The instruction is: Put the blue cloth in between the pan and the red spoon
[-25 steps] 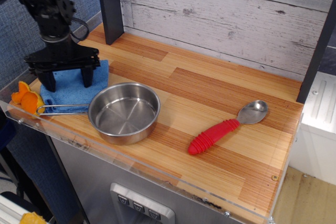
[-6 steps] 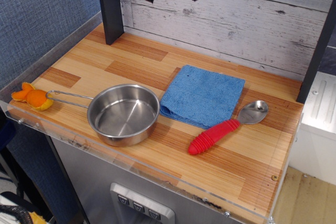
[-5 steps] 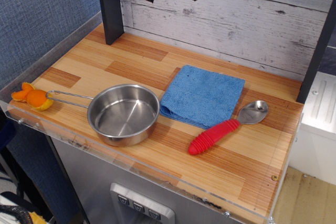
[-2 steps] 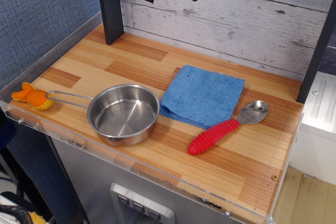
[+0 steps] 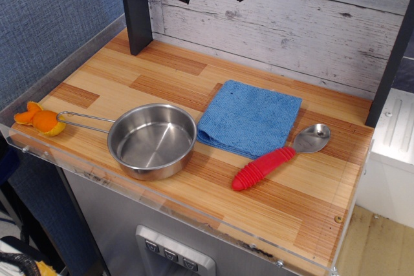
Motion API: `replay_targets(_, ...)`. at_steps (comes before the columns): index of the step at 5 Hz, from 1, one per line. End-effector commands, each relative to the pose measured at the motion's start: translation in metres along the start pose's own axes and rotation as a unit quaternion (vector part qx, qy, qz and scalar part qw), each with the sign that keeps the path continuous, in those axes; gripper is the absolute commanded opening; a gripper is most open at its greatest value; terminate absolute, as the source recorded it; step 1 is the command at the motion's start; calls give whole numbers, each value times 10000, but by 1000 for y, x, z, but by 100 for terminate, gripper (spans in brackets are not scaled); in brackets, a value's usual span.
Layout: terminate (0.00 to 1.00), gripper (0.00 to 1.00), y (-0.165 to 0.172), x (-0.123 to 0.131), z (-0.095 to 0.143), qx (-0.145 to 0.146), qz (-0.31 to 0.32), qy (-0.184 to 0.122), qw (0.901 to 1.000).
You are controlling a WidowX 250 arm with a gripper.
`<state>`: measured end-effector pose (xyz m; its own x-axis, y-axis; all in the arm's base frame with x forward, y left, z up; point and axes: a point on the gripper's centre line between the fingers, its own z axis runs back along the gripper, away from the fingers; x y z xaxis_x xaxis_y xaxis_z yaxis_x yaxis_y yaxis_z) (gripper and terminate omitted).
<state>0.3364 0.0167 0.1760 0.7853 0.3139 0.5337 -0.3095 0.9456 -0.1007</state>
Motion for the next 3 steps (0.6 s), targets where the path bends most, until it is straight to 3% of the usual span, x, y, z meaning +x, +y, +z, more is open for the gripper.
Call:
replay_targets(1, 0, 100, 2, -2, 11, -31, 21, -138, 9999)
replay_targets(2, 0, 100, 2, -2, 11, -31, 21, -138, 9999)
replay_targets(3, 100, 100, 2, -2, 11, -31, 21, -138, 9999)
